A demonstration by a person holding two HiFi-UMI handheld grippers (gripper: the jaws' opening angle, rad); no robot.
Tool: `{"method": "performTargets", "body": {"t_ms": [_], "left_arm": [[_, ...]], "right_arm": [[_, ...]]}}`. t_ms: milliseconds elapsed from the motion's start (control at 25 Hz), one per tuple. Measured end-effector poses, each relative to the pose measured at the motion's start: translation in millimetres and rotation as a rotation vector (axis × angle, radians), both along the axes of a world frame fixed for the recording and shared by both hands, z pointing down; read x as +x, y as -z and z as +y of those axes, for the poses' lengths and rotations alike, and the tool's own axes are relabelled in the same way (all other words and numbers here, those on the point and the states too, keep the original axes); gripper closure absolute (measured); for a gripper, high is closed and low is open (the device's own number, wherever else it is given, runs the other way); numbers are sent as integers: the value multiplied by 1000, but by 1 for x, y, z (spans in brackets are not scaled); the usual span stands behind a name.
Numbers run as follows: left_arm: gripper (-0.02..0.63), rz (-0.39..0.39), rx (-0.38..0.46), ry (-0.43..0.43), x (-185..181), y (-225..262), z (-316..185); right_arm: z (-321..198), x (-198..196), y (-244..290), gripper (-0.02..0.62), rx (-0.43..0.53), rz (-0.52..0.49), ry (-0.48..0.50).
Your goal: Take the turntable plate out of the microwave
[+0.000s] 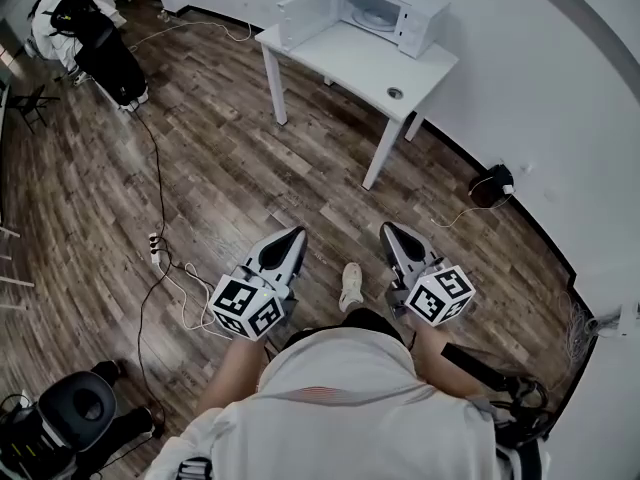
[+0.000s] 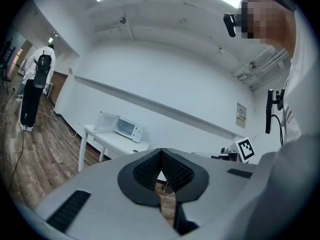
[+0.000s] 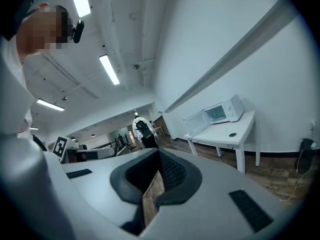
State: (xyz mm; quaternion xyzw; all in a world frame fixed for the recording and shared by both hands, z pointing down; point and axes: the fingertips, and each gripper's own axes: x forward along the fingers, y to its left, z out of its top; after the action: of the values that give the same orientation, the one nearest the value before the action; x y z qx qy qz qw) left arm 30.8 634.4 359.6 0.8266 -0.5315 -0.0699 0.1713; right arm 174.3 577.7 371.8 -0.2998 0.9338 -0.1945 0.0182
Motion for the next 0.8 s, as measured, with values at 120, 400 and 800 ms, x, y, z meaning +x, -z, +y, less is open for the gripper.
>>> {"method": "performTargets", "body": {"t_ms": [120,400,800], "left_arm": [[595,1,2,3,-4,2,-29],[595,3,8,10,-4,7,-104],[595,13,-3,43,10,12,-219]], "right_arm": [[-28,-5,-1,592,-6,-5,6],[-104,-13,-2,592,-16,-6,25],[-214,2,-2,592,-10,-22,55]]}}
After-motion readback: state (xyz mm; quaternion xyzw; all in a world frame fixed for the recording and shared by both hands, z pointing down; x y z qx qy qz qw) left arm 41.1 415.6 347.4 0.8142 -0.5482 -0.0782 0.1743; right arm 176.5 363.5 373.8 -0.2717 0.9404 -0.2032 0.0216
